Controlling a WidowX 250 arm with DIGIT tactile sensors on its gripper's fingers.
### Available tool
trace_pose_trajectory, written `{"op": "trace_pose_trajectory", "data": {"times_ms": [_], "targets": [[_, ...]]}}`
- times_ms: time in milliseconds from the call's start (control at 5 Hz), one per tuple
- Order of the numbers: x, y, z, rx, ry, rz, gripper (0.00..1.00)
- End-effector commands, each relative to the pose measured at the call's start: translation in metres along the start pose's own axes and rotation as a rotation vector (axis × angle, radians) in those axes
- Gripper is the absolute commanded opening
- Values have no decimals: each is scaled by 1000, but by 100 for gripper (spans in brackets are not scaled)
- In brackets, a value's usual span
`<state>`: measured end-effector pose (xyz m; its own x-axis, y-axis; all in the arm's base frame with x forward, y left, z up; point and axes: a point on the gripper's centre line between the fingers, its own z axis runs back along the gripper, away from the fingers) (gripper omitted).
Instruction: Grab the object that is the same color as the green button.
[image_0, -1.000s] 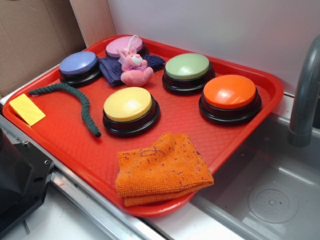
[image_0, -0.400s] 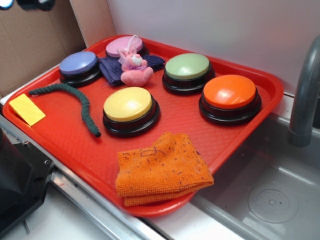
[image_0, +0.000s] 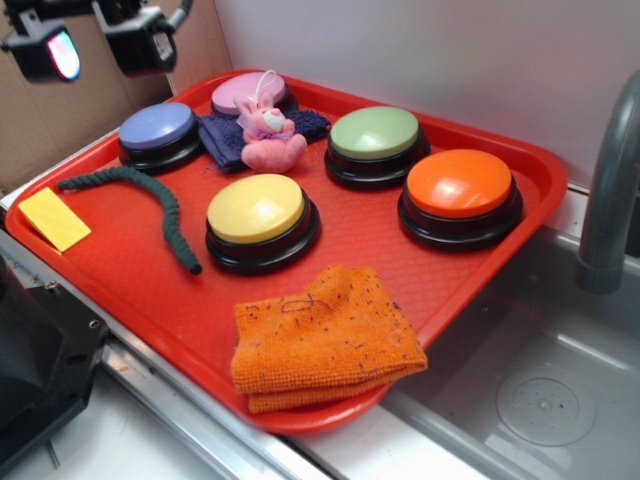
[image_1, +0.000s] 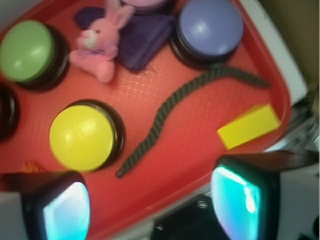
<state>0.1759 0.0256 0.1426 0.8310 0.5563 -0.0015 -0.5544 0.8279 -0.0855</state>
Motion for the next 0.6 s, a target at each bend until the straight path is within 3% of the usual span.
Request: {"op": "trace_pose_trajectory", "data": {"times_ms": [0, 400], "targets": [[19, 25, -43, 52, -103, 292, 100], [27, 34, -81, 75, -105, 385, 100]]}}
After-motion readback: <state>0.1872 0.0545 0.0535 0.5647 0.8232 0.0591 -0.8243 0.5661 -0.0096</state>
